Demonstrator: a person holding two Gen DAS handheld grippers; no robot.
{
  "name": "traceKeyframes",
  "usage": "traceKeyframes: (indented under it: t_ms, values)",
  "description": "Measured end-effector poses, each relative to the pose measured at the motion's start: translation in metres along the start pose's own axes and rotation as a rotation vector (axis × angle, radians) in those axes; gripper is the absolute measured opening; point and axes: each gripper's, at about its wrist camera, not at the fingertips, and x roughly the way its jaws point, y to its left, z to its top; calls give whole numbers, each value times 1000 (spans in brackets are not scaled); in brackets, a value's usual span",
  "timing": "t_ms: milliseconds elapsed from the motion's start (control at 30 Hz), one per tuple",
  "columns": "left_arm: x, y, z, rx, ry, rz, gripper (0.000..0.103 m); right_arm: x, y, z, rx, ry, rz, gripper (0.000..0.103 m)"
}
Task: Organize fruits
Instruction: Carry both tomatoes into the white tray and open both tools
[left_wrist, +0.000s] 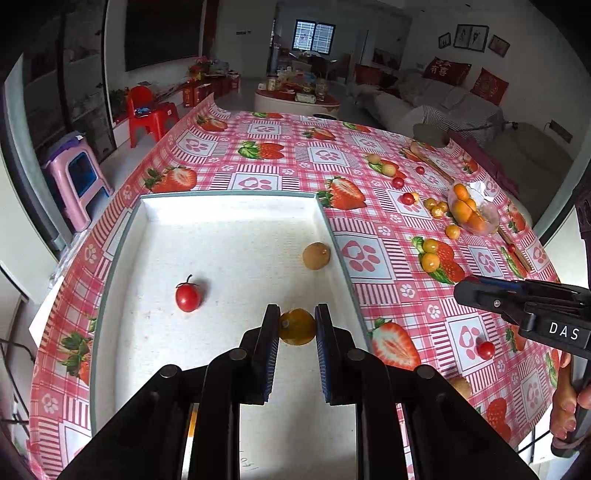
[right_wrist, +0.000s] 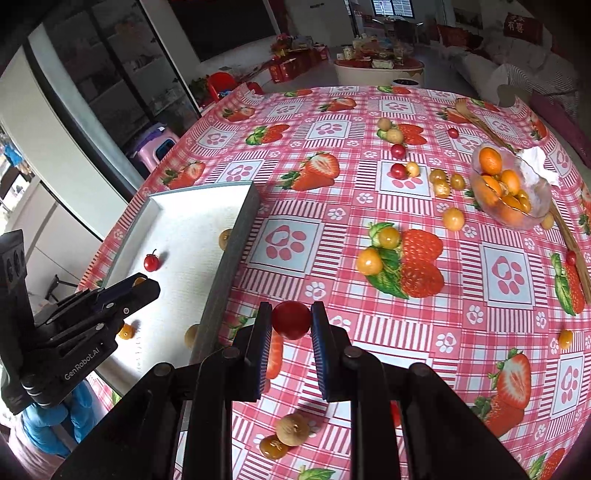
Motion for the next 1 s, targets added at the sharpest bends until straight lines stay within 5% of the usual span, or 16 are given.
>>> traceKeyframes:
  t_ms: [433,900,933,1000]
  values:
    - [27,78,-9,-134,78,90,21,79,88,23,-97,111,69,23]
    - [37,80,-10,-110,116,109,22,123,110,21,-186,161,-30,24]
    - [37,80,-9,-110,118,107,23,123,111,21,-190,162,-34,25]
    - [35,78,-9,-105,109,104,62,123,112,22,-183,169,-24,39]
